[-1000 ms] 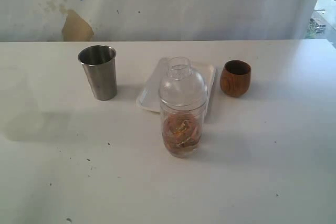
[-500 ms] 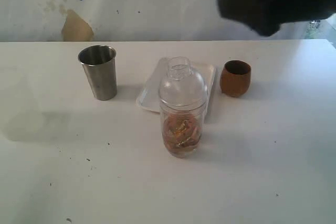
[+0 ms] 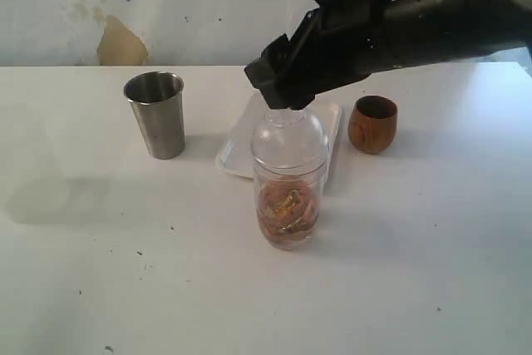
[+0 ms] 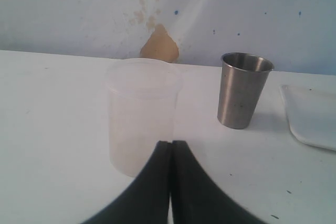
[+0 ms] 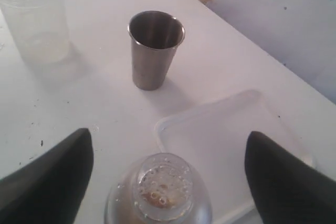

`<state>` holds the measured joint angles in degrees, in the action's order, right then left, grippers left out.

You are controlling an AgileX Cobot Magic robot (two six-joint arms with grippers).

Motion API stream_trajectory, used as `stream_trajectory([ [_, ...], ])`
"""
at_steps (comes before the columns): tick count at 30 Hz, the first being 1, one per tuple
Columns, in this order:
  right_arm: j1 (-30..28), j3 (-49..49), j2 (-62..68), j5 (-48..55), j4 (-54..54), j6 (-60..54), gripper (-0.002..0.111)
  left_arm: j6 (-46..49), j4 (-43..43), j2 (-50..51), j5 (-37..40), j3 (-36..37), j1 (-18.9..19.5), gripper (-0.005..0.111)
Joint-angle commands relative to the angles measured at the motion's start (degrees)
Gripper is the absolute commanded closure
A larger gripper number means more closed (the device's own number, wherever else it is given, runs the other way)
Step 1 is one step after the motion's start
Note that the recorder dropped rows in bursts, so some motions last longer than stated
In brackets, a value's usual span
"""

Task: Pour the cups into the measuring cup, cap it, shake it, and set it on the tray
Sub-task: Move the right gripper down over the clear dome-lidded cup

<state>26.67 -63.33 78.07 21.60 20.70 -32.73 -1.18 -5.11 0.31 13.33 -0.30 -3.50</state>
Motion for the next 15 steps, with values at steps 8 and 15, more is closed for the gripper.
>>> stream_trajectory([
  [8, 0.1, 0.0, 3.4, -1.2, -9.4, 6.5, 0.035, 0.0, 0.3, -0.3, -0.4, 0.3, 0.2, 0.107],
  [15, 0.1, 0.1, 4.1, -0.3, -9.4, 11.1, 0.035, 0.0, 0.3, -0.3, -0.4, 0.3, 0.2, 0.107],
])
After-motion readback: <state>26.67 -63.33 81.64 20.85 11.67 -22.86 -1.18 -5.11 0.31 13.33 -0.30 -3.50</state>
